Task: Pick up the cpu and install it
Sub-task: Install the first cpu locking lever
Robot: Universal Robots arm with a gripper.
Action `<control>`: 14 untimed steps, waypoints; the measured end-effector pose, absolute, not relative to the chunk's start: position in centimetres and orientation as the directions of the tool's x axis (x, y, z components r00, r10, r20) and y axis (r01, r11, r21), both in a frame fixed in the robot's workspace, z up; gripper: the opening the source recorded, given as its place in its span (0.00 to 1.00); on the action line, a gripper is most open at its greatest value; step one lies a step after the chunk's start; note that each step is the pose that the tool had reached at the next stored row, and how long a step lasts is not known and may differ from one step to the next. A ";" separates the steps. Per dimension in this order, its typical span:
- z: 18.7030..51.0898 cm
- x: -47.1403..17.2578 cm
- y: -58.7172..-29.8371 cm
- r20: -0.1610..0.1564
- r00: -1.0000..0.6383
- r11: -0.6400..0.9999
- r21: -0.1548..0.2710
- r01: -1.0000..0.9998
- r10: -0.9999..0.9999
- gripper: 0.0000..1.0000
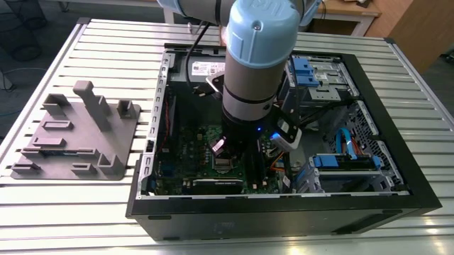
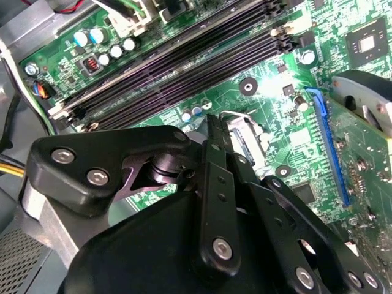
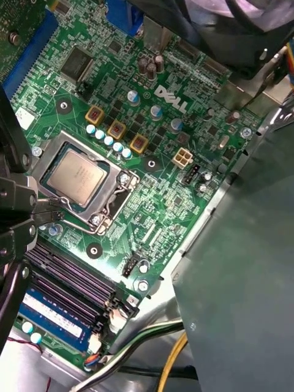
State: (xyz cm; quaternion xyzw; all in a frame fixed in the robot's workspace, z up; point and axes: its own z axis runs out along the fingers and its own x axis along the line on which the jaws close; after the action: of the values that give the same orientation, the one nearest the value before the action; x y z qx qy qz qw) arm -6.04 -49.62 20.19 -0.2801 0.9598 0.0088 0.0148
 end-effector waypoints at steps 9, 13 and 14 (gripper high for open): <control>19.4 -6.0 -49.9 -0.032 -0.850 0.850 0.007 -0.526 -0.526 0.11; 19.2 -6.0 -50.0 -0.032 -0.851 0.852 0.007 -0.524 -0.524 0.11; 19.2 -6.0 -50.0 -0.032 -0.851 0.852 0.007 -0.524 -0.524 0.11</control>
State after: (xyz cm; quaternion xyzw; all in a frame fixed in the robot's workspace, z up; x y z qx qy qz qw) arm -6.04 -49.99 19.20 -0.2723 0.9621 0.0078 0.0146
